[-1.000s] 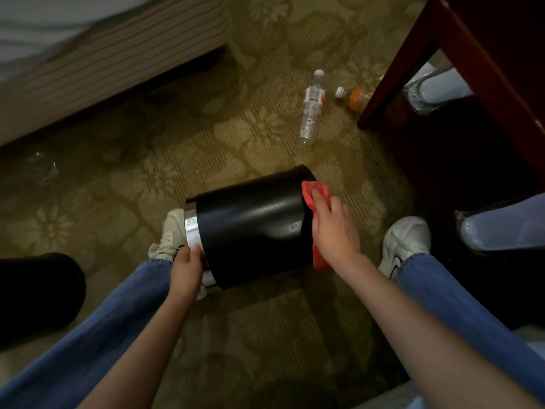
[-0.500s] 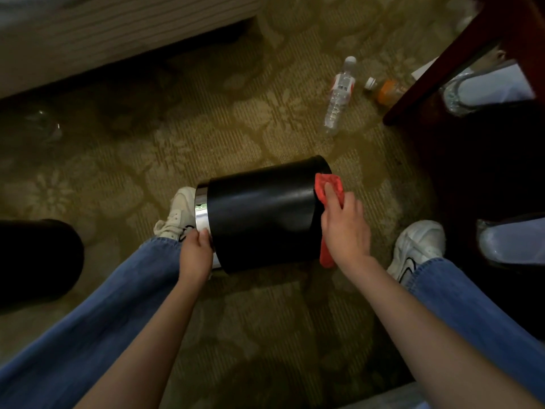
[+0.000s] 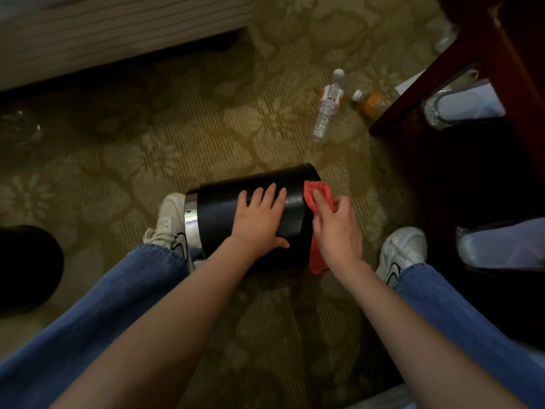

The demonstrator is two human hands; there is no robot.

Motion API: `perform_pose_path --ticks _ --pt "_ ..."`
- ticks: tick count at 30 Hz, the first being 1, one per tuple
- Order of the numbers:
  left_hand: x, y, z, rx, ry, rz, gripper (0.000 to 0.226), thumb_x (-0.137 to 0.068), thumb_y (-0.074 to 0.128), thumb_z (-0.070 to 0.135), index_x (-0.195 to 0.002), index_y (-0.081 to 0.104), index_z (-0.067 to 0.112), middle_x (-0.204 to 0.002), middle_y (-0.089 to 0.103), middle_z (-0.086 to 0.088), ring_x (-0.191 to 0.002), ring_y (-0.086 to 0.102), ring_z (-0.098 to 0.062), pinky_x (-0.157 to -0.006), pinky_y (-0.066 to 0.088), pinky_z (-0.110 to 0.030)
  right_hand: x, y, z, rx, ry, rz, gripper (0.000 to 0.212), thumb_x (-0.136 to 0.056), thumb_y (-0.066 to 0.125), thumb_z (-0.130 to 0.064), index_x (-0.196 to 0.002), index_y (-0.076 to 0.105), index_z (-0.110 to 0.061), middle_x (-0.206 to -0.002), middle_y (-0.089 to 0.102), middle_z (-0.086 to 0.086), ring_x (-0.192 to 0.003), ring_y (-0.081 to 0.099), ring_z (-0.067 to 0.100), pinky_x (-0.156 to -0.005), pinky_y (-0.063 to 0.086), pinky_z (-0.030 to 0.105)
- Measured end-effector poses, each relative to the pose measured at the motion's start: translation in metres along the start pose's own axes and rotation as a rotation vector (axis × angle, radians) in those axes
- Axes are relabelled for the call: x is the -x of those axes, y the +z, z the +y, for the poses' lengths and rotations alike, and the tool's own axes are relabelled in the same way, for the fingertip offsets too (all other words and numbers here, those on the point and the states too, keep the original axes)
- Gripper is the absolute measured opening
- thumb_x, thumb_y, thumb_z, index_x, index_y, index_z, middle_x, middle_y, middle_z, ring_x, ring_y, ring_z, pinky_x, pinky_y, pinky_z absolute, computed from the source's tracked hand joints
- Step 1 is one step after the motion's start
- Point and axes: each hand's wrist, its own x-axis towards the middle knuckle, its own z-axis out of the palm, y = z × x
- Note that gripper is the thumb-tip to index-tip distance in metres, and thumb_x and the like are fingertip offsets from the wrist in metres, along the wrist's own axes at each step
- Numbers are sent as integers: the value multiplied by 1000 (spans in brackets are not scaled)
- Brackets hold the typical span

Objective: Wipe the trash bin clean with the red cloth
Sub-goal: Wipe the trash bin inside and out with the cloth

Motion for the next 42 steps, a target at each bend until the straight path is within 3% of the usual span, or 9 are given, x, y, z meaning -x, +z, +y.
perform_pose_path --ticks 5,13,20,23,29,34,38,42 --pt "-3 1 2 -69 0 4 107 -76 64 59 -151 0 16 -158 9 -9 -143 15 -29 -114 14 -49 14 -4 7 -57 -61 51 39 -87 59 -20 -126 58 -16 -101 48 9 -84 52 23 -61 47 31" --pt "0 6 9 -34 -34 -24 107 -79 63 54 -150 -6 16 -159 1 -9 -144 9 -29 -116 12 -52 24 10 5 -90 -54 117 38 -82 68 -10 -119 63 -12 -91 50 10 -75 54 26 -52 48 32" --pt "-3 4 10 -53 -47 -48 107 -79 64 53 -150 -7 15 -159 2 -9 -144 11 -28 -114 13 -53 -46 -5 -28 34 67 13 36 -95 46 -19 -130 53 -17 -119 45 12 -106 48 28 -78 45 37" --pt "-8 -3 9 -57 -60 -70 108 -78 65 53 -150 -5 15 -159 3 -9 -144 12 -28 -113 14 -54 -38 -9 -24 51 49 -6 39 -95 46 -21 -133 50 -18 -119 44 12 -107 47 27 -79 45 36" --pt "-3 -2 17 -68 -87 -96 107 -80 64 51 -150 -9 13 -159 -2 -10 -145 9 -29 -114 14 -55 20 5 1 53 16 0 45 -85 62 -13 -130 56 -16 -96 51 14 -80 55 31 -64 47 38" --pt "-1 0 17 -62 -79 -100 107 -81 63 50 -149 -11 13 -159 -3 -10 -145 7 -29 -113 14 -56 -26 -5 -19 87 31 -24 43 -94 47 -15 -137 46 -19 -122 44 11 -108 47 29 -85 42 38" --pt "-3 -3 16 -48 -79 -125 108 -81 63 50 -149 -11 12 -159 -3 -10 -145 7 -28 -113 14 -57 -72 -11 -33 86 103 -125 35 -94 45 -13 -125 57 -20 -123 44 10 -113 47 29 -90 42 38" --pt "-7 -7 16 -54 -85 -117 107 -80 64 49 -150 -8 12 -159 -1 -11 -145 9 -29 -113 16 -57 -34 -11 -17 126 51 -78 45 -96 40 -14 -141 41 -22 -126 43 10 -113 45 27 -89 41 36"
